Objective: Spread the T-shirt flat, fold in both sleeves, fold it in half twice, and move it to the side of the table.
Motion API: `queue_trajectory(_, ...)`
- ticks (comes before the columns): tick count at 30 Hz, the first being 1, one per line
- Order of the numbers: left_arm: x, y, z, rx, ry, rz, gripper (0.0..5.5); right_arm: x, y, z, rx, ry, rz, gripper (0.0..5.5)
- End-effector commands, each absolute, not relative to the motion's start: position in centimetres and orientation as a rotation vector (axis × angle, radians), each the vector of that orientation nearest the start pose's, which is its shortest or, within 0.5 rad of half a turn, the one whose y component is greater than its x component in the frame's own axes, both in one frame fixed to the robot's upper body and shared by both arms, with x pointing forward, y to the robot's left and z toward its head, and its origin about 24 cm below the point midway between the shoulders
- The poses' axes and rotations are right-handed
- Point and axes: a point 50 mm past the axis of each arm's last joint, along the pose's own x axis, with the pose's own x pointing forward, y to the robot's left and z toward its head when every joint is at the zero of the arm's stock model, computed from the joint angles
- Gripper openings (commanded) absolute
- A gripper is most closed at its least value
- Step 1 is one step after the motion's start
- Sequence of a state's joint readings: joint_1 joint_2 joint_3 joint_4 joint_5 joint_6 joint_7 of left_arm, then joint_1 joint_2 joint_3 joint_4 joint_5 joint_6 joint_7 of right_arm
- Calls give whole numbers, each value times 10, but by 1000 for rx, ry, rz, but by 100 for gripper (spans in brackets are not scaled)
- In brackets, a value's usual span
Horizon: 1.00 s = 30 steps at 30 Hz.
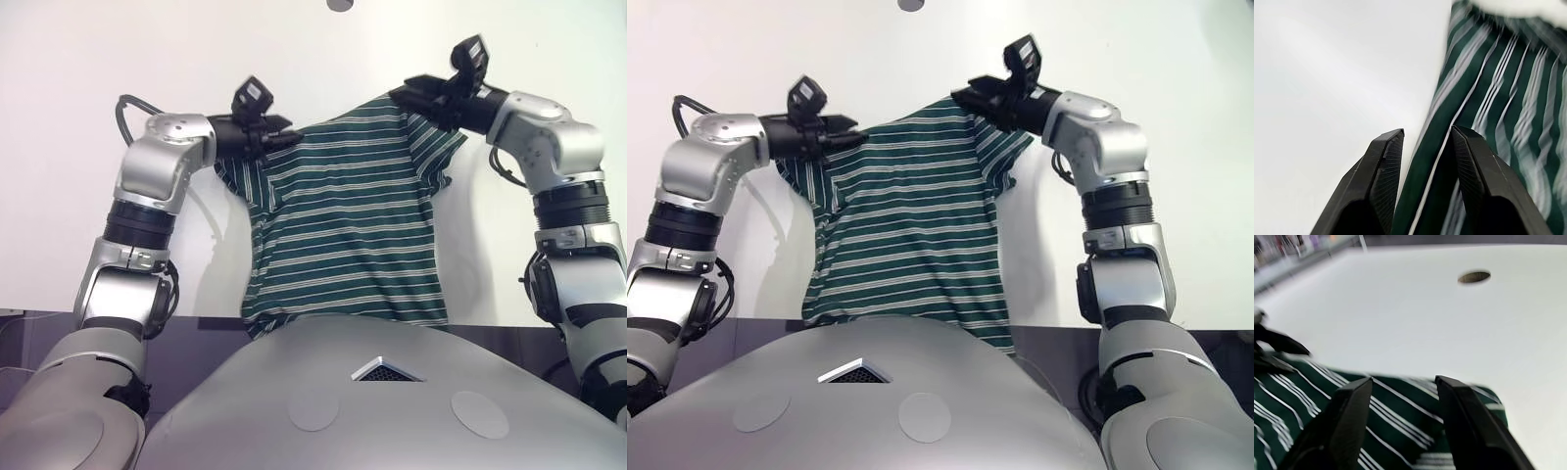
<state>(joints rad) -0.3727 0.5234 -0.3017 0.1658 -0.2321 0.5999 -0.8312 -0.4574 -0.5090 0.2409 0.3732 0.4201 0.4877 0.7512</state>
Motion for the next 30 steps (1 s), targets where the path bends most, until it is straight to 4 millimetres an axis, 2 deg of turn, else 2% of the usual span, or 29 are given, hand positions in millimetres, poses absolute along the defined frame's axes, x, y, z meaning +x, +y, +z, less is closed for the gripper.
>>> queue_trajectory(1, 276, 183, 38, 380, 737, -988, 178, 291, -200, 11, -271, 687, 810, 237)
queue_trajectory(5, 258, 192, 37, 380, 795, -1087, 178, 269, -213, -18, -409, 801, 832, 237)
queue_trajectory(6, 255, 192, 37, 359, 804, -1104, 178, 265, -214, -21, -408, 811, 837, 237)
queue_trajectory(9, 251, 190, 38, 324, 792, -1116, 132, 259, -213, -23, -394, 821, 854, 239)
queue_trajectory(11, 259, 186, 45, 299, 720, -1087, 101, 255, -213, -24, -390, 823, 862, 239)
queue_trajectory(14, 295, 175, 69, 346, 459, -927, 42, 256, -210, -23, -392, 796, 845, 239)
queue_trajectory(16, 292, 167, 87, 375, 314, -964, 1, 256, -211, -22, -395, 790, 835, 239)
queue_trajectory(19, 254, 152, 99, 559, 181, -1189, 1, 249, -219, -22, -398, 803, 823, 239)
queue_trajectory(21, 229, 146, 93, 591, 221, -1305, 1, 244, -224, -22, -384, 814, 812, 239)
queue_trajectory(22, 225, 148, 89, 606, 250, -1308, 1, 243, -224, -22, -381, 817, 810, 239)
queue_trajectory(24, 231, 153, 88, 593, 274, -1245, 1, 245, -222, -21, -382, 814, 814, 239)
queue_trajectory(26, 236, 158, 94, 525, 289, -1200, 25, 248, -220, -18, -383, 806, 818, 239)
queue_trajectory(30, 247, 178, 84, 402, 419, -1050, 98, 247, -219, -17, -384, 810, 820, 239)
